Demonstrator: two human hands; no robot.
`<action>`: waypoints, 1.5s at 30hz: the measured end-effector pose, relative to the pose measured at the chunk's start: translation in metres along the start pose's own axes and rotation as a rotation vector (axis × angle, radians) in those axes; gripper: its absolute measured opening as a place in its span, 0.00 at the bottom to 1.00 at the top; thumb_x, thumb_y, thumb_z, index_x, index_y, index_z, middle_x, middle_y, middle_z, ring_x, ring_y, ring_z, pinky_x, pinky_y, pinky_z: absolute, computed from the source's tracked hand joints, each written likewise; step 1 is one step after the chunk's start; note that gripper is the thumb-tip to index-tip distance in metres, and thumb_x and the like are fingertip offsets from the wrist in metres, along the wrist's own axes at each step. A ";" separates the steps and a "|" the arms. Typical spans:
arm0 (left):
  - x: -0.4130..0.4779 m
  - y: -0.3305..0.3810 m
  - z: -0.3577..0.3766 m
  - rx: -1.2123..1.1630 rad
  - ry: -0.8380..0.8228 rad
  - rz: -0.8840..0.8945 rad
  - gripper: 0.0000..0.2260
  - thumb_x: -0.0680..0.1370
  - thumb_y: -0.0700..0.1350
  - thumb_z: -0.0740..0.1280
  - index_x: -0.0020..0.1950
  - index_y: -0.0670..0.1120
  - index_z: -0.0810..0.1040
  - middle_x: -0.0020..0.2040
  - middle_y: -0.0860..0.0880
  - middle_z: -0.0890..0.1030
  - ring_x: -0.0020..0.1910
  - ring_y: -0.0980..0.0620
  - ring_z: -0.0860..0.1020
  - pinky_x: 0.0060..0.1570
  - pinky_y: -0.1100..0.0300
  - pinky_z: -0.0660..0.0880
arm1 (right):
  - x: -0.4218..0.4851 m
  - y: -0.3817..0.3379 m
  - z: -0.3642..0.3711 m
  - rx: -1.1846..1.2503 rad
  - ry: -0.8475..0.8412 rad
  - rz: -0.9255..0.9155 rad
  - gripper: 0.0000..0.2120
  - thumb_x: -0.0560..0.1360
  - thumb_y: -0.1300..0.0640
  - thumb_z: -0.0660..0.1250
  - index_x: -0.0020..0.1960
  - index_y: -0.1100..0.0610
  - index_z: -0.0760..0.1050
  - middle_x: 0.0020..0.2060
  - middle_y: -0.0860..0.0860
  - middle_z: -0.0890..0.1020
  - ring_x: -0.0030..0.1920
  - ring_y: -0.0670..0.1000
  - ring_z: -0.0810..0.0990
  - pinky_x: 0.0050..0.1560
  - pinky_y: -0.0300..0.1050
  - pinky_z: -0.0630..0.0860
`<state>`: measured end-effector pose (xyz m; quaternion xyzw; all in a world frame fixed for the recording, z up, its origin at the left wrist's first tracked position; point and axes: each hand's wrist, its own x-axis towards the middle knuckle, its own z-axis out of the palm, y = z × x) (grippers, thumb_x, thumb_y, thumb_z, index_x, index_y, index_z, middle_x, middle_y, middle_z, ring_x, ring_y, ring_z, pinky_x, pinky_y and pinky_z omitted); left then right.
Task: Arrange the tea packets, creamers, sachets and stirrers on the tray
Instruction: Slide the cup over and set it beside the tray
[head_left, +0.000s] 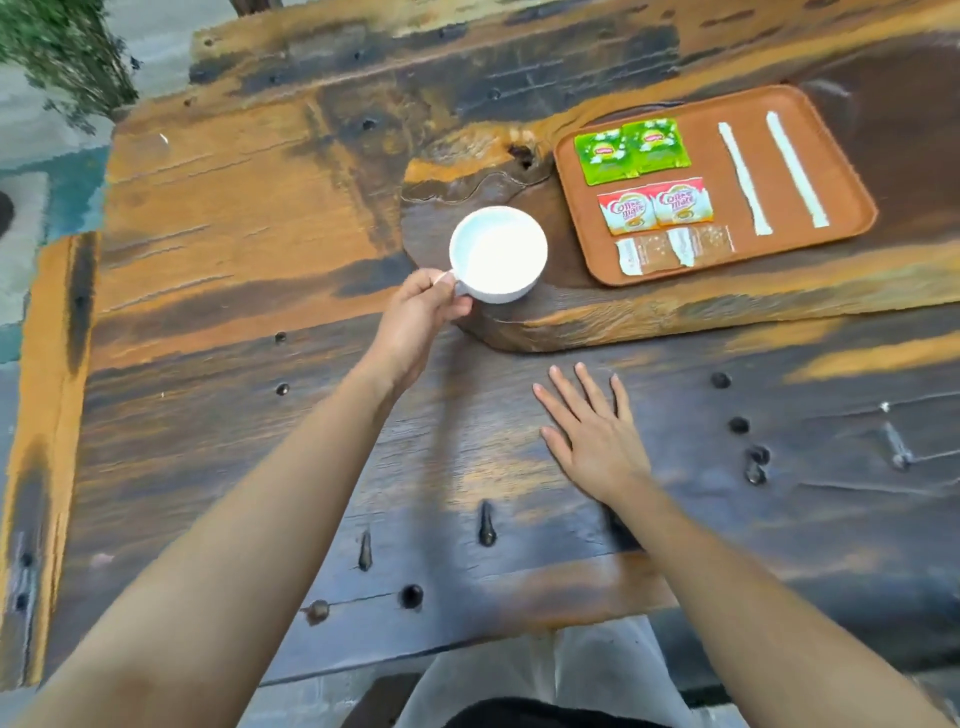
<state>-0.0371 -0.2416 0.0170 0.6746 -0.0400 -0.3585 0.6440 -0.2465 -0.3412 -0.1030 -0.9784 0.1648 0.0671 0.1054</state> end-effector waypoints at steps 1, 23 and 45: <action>0.006 0.001 0.005 0.003 -0.002 -0.001 0.11 0.80 0.39 0.58 0.38 0.45 0.72 0.40 0.46 0.78 0.40 0.52 0.77 0.48 0.63 0.77 | 0.000 0.001 0.000 -0.003 0.006 0.000 0.25 0.77 0.43 0.49 0.73 0.46 0.59 0.74 0.47 0.63 0.75 0.55 0.59 0.71 0.61 0.48; 0.068 0.001 0.034 0.044 0.010 -0.041 0.11 0.80 0.39 0.56 0.37 0.45 0.69 0.37 0.45 0.75 0.36 0.51 0.77 0.42 0.64 0.79 | 0.001 0.001 -0.002 0.031 -0.009 0.002 0.24 0.78 0.43 0.50 0.73 0.45 0.57 0.74 0.47 0.62 0.75 0.54 0.57 0.71 0.62 0.49; 0.067 0.002 0.020 0.111 0.087 -0.057 0.03 0.79 0.43 0.59 0.46 0.47 0.69 0.46 0.45 0.75 0.41 0.51 0.78 0.53 0.57 0.79 | 0.001 -0.003 -0.006 0.032 0.028 0.006 0.24 0.78 0.43 0.50 0.73 0.45 0.59 0.74 0.47 0.63 0.75 0.54 0.58 0.71 0.62 0.49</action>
